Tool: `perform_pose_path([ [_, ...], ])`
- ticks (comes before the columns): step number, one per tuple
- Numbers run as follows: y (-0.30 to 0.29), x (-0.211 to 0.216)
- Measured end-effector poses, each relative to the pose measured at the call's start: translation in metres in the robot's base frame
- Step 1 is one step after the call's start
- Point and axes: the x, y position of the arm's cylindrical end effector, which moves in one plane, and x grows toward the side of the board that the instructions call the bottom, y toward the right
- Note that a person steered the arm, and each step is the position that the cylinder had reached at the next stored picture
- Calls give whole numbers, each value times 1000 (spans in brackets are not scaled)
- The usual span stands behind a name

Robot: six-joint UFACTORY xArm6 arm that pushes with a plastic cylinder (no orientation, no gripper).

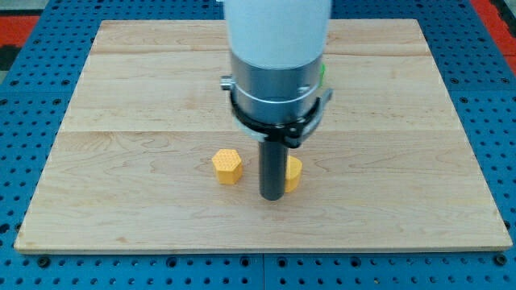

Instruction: Push the yellow heart towards downside of the grene star

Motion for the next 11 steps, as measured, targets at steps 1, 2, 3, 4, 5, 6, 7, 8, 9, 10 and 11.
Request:
perform_pose_path([
  [1,23,-32],
  [2,47,-45],
  [3,70,-25],
  [4,84,-30],
  [5,71,-58],
  [6,59,-85],
  [7,51,-100],
  [8,36,-96],
  [9,20,-99],
  [10,2,-110],
  [11,-9,-111],
])
